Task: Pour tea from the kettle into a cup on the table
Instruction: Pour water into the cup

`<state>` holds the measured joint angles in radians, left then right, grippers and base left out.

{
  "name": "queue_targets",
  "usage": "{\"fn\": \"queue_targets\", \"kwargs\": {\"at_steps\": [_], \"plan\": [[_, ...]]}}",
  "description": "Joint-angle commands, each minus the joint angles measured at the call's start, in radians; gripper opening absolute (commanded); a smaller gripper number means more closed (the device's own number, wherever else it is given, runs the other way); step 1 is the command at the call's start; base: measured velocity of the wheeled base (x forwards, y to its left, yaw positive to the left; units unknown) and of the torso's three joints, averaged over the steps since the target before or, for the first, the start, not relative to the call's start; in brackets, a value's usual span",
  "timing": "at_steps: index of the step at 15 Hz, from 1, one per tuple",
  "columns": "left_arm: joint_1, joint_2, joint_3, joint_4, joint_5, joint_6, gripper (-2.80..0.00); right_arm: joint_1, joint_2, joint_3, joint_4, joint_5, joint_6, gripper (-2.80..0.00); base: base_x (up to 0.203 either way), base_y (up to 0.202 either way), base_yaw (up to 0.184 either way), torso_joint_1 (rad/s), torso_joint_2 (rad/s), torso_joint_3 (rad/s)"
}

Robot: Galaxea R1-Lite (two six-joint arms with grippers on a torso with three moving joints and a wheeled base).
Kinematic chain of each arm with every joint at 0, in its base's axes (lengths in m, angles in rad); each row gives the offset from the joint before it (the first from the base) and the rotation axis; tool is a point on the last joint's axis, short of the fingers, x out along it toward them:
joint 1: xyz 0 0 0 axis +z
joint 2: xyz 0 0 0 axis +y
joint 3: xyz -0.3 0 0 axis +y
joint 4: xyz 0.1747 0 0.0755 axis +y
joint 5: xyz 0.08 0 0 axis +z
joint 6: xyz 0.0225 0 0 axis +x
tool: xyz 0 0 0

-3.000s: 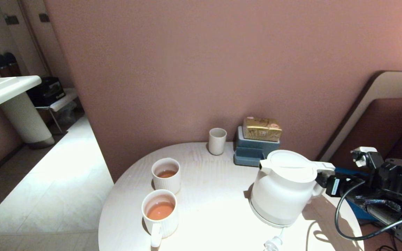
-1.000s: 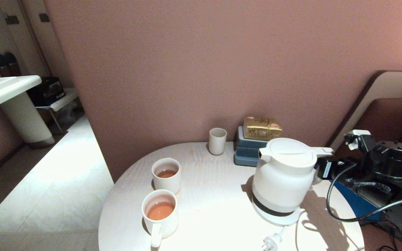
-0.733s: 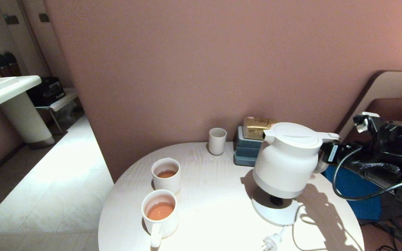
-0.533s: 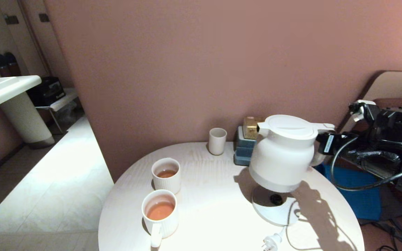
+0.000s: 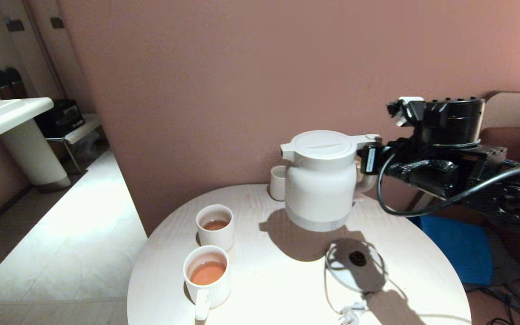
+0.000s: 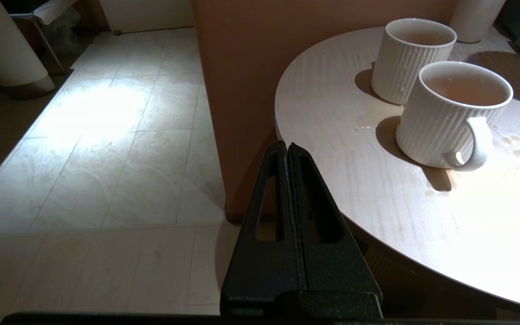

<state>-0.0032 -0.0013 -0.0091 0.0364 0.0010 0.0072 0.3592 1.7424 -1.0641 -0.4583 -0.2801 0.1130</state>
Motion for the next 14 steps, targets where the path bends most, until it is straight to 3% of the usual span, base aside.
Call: {"fn": "queue_targets", "kwargs": {"at_steps": [1,9,14], "plan": [[0.0,0.001,0.0,0.0,0.0,-0.001,-2.8,0.052,0.073,-0.054,0.003,-0.031,-0.003,-2.8,0.0,0.0,0.0,0.0,0.0,0.0],[0.0,0.001,0.0,0.0,0.0,0.0,-2.8,0.232,0.261,-0.225,0.015,-0.195,-0.044,-2.8,0.0,0.0,0.0,0.0,0.0,0.0],[0.0,0.001,0.0,0.0,0.0,-0.001,-2.8,0.247,0.281,-0.273,0.027,-0.228,-0.112,-2.8,0.0,0.0,0.0,0.0,0.0,0.0]]}}
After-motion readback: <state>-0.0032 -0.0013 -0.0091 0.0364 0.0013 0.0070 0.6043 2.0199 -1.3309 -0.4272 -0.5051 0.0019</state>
